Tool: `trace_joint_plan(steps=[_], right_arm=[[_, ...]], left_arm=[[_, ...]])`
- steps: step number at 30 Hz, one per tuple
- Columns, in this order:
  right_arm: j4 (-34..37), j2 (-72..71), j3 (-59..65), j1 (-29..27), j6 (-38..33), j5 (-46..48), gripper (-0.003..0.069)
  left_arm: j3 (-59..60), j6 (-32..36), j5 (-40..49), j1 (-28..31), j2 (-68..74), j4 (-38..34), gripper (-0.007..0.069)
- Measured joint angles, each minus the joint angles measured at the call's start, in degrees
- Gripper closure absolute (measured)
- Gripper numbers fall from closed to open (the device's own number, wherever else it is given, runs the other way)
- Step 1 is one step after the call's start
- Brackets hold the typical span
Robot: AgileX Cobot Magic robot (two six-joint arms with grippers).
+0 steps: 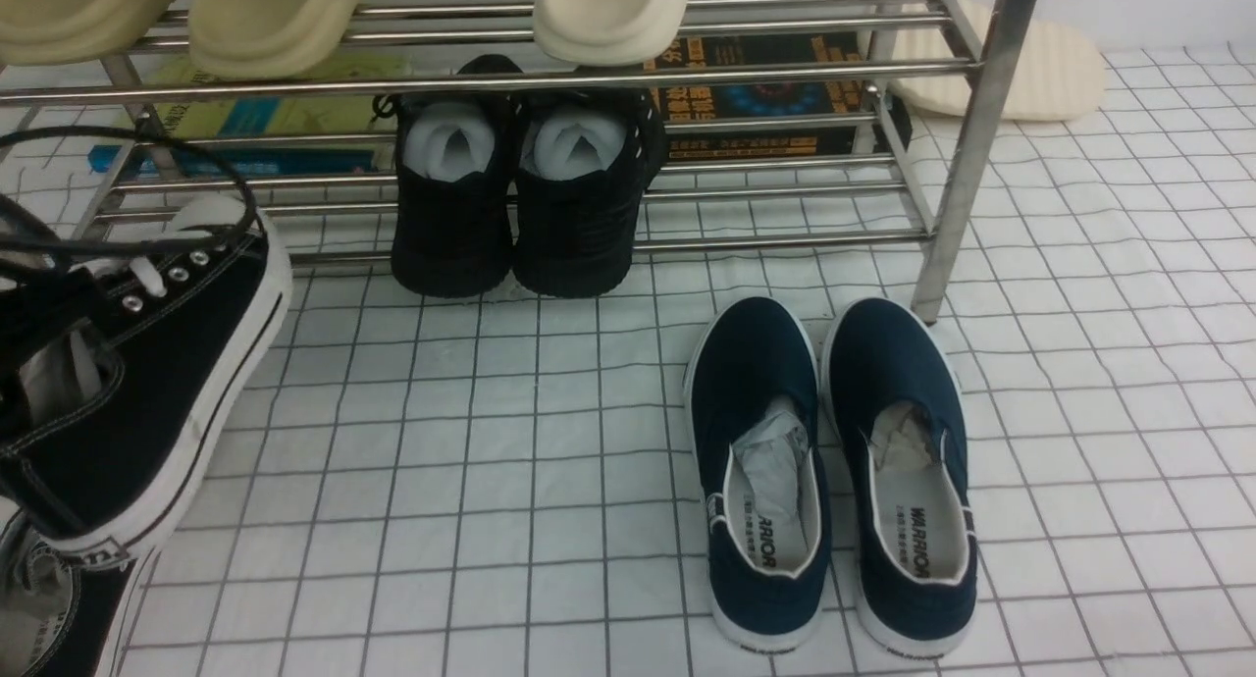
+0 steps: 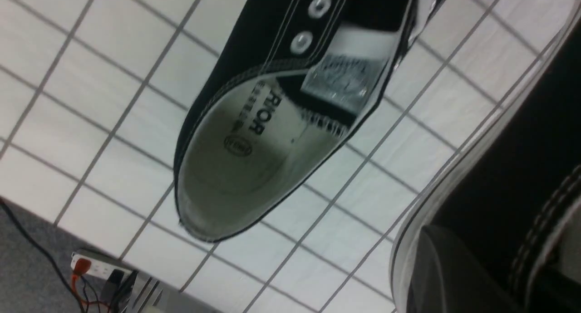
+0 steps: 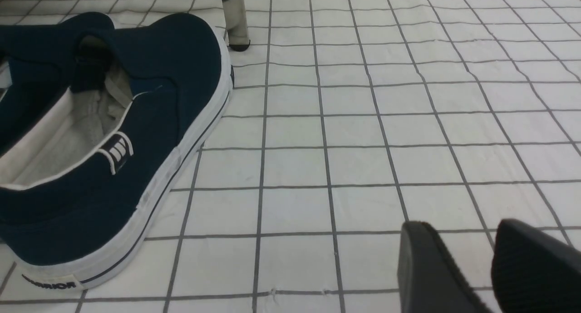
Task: Take the shoes off the shelf with your hand from the white checkered tablecloth.
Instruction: 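Set the held shoe down on the floor in front of the rack with the left gripper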
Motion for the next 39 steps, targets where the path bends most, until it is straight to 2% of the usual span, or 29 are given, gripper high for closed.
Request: trace_joint_plan(steps=[5, 12, 16, 23, 29, 33, 39], right_arm=[[0.0, 0.0, 0.0, 0.0, 0.0, 0.0, 0.042], [0.0, 0.0, 0.0, 0.0, 0.0, 0.0, 0.042], [0.0, 0.0, 0.0, 0.0, 0.0, 0.0, 0.042], [0.0, 0.0, 0.0, 0.0, 0.0, 0.0, 0.042], [0.0, 0.0, 0.0, 0.0, 0.0, 0.0, 0.042], [0.0, 0.0, 0.0, 0.0, 0.0, 0.0, 0.042], [0.0, 0.0, 0.0, 0.0, 0.0, 0.0, 0.042]], left_arm=[[6.3, -2.0, -2.2, -3.3, -1.1, 1.6, 0.0595], [10.4, -12.8, -7.5, -11.8, -1.1, 6.8, 0.0593], [10.4, -22.8, -8.8, -15.9, -1.1, 11.4, 0.0592], [10.4, -31.9, -9.2, -21.8, -0.5, 14.6, 0.0588], [10.4, -36.4, -8.2, -26.2, 2.4, 17.9, 0.0581], [10.4, -39.0, -6.9, -26.7, 4.2, 19.6, 0.0574], [10.4, -39.3, -4.0, -26.7, 5.0, 20.7, 0.0572]])
